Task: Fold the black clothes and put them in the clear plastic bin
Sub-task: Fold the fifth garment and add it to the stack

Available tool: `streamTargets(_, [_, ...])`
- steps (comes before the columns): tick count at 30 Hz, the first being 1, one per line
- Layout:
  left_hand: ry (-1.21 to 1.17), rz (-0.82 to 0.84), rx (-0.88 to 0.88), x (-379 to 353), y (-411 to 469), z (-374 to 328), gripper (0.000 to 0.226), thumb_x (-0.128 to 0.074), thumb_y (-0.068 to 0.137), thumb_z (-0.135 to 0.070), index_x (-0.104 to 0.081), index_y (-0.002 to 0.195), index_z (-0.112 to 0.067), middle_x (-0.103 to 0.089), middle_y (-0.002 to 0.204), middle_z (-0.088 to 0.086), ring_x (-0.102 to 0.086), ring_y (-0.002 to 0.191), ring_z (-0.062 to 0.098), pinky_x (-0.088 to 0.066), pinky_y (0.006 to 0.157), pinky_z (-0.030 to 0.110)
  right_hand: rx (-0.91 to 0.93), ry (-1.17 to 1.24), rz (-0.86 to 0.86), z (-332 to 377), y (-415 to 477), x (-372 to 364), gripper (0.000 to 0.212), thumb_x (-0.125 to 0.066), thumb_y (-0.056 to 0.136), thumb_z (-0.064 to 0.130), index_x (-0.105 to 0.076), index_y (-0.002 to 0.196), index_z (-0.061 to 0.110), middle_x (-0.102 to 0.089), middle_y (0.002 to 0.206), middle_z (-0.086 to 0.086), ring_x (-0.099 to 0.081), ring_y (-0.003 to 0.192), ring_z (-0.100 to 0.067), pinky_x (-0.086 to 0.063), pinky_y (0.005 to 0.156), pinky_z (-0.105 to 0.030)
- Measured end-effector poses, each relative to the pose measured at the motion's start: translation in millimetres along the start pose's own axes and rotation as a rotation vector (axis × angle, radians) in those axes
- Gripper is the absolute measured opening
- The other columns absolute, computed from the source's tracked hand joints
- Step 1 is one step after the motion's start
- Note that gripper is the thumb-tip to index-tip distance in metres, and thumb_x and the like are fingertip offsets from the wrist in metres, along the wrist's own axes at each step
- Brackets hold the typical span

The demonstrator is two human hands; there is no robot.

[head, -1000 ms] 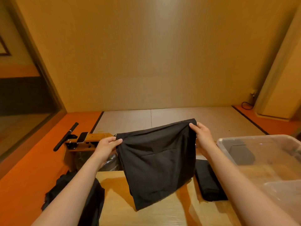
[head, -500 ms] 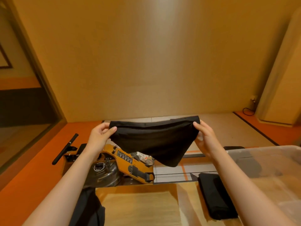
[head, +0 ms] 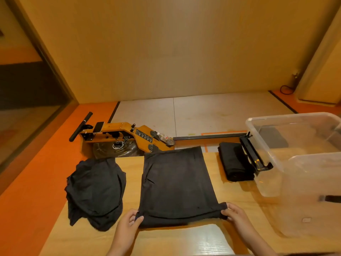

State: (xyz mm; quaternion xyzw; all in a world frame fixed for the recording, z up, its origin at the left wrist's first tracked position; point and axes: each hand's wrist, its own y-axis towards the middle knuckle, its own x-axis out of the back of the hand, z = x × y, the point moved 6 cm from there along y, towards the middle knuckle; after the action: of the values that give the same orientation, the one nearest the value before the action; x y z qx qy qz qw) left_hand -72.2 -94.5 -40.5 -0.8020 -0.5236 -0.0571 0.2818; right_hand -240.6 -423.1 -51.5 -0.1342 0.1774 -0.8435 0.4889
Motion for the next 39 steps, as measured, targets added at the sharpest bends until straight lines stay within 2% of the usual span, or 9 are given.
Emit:
streamTargets(5, [-0.025, 0.022, 0.063, -10, -44, 33, 0.011, -0.062, 0.093, -0.008, -0.059, 0.084, -0.005, -0.069, 0.086, 0.008, -0.065, 0.092, 0.021, -0.047, 0.085, 0.027, -0.047, 0.054, -0.082, -38, -36, 10, 0.016, -0.051, 0.088, -0.006, -0.067, 0.085, -0.005, -0.071, 0.079, -0.014, -0.062, 0.085, -0.033, -0.045, 0.075, -0.037])
streamTargets(10, [-0.063, -0.034, 0.071, -9, -77, 47, 0.009, -0.063, 0.090, 0.000, -0.059, 0.082, 0.001, -0.061, 0.066, 0.003, -0.059, 0.077, 0.020, -0.045, 0.072, 0.021, -0.055, 0.101, -0.036, -50, -67, 12, 0.048, -0.068, 0.063, 0.026, -0.058, 0.087, -0.013, -0.061, 0.077, -0.014, -0.056, 0.080, -0.027, -0.038, 0.073, -0.034])
streamTargets(13, [-0.119, -0.040, 0.076, -5, -94, 46, 0.012, -0.061, 0.091, 0.001, -0.055, 0.080, 0.002, -0.053, 0.057, -0.003, -0.055, 0.063, 0.009, -0.043, 0.064, 0.013, -0.053, 0.106, -0.011, -45, -78, 13, 0.017, -0.056, 0.087, 0.001, -0.062, 0.092, -0.014, -0.066, 0.082, -0.018, -0.061, 0.088, -0.034, -0.047, 0.076, -0.036])
streamTargets(16, [-0.164, -0.022, 0.082, 1, -100, 29, 0.010, -0.059, 0.094, -0.005, -0.057, 0.087, 0.002, -0.065, 0.077, 0.007, -0.065, 0.079, 0.017, -0.048, 0.063, 0.019, -0.026, 0.054, 0.001, -30, -79, 13, 0.017, -0.051, 0.090, -0.003, -0.067, 0.093, -0.007, -0.070, 0.090, -0.017, -0.065, 0.092, -0.031, -0.050, 0.076, -0.034])
streamTargets(18, [-0.158, -0.034, 0.045, 8, -96, 11, 0.009, -0.059, 0.094, -0.008, -0.061, 0.093, 0.001, -0.070, 0.092, 0.008, -0.068, 0.085, 0.018, -0.051, 0.063, 0.019, 0.009, 0.040, 0.003, -10, -80, 11, 0.017, -0.052, 0.091, 0.000, -0.069, 0.093, -0.002, -0.072, 0.093, -0.013, -0.067, 0.091, -0.027, -0.052, 0.077, -0.034])
streamTargets(22, [-0.114, -0.136, -0.077, 30, -74, -36, 0.009, -0.059, 0.094, -0.007, -0.062, 0.097, 0.002, -0.071, 0.090, 0.012, -0.061, 0.057, 0.024, -0.050, 0.046, 0.026, 0.108, 0.024, -0.021, 44, -66, 8, 0.017, -0.054, 0.093, 0.009, -0.069, 0.102, 0.006, -0.073, 0.099, -0.007, -0.067, 0.097, -0.024, -0.052, 0.085, -0.038])
streamTargets(28, [-0.240, -0.220, -0.281, 66, -21, -150, 0.008, -0.057, 0.095, -0.007, -0.062, 0.100, -0.003, -0.068, 0.099, 0.010, -0.067, 0.096, 0.020, -0.060, 0.065, 0.026, 0.354, -0.023, -0.046, 170, -29, 0, 0.014, -0.051, 0.097, 0.012, -0.066, 0.095, 0.009, -0.070, 0.099, -0.007, -0.065, 0.099, -0.024, -0.049, 0.088, -0.039])
streamTargets(35, [-0.282, -0.321, -0.597, 122, 8, -295, 0.005, -0.057, 0.095, -0.006, -0.061, 0.096, -0.009, -0.066, 0.101, 0.005, -0.066, 0.096, 0.017, -0.059, 0.064, 0.021, 0.649, 0.036, -0.135, 318, -7, -1, 0.017, -0.049, 0.097, 0.004, -0.060, 0.090, 0.013, -0.064, 0.087, -0.001, -0.061, 0.083, -0.010, -0.051, 0.068, -0.015])
streamTargets(39, [-0.316, -0.317, -0.688, 138, 1, -341, 0.012, -0.056, 0.095, -0.004, -0.060, 0.090, -0.014, -0.067, 0.095, 0.003, -0.067, 0.089, 0.018, -0.057, 0.060, 0.019, 0.746, 0.089, -0.171, 361, -7, 2, 0.019, -0.048, 0.097, 0.005, -0.060, 0.088, 0.016, -0.062, 0.084, 0.001, -0.059, 0.080, -0.009, -0.049, 0.069, -0.017])
